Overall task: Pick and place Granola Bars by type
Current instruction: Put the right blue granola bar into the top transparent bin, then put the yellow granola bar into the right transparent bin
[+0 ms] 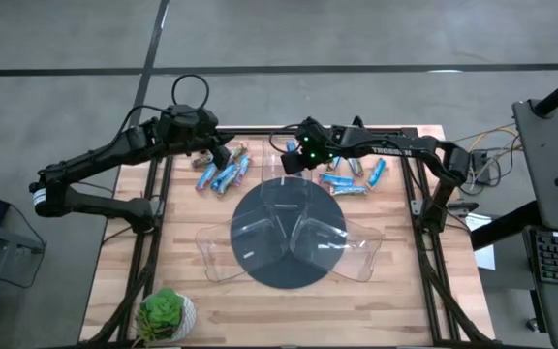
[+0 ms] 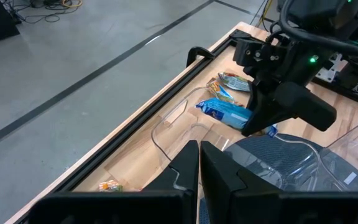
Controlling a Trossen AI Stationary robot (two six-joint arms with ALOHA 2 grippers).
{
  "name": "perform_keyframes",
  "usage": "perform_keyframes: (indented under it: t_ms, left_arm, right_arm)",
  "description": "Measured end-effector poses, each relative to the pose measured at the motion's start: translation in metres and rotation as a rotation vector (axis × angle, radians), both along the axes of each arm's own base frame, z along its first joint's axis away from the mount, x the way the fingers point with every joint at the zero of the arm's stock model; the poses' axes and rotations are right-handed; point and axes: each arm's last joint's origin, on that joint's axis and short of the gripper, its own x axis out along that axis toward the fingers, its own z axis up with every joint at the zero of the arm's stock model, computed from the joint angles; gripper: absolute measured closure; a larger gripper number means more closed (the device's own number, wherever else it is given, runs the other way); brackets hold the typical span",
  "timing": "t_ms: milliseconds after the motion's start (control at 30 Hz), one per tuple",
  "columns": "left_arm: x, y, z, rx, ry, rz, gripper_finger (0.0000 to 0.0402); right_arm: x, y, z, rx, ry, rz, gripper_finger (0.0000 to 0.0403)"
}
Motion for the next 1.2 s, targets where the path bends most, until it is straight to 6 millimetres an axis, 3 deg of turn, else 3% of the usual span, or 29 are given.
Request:
perform_keyframes:
  t_ms: [633, 933, 1200]
  left_arm:
    - [0.0000, -0.0001, 0.0000, 0.000, 0.000, 0.000, 0.0401]
    - [0.0000, -0.0001, 0.0000, 0.000, 0.000, 0.000, 0.0401]
    - [0.0000, -0.0001, 0.0000, 0.000, 0.000, 0.000, 0.0401]
  right_arm:
    - [-0.0034, 0.0016, -0.0031, 0.007, 0.047, 0.015, 0.0221]
    - [-0.0036, 0.0017, -0.0023, -0.007, 0.046, 0.033, 0.0230]
    - [-0.0043, 0.0021, -0.0003, -0.015, 0.042, 0.043, 0.0284]
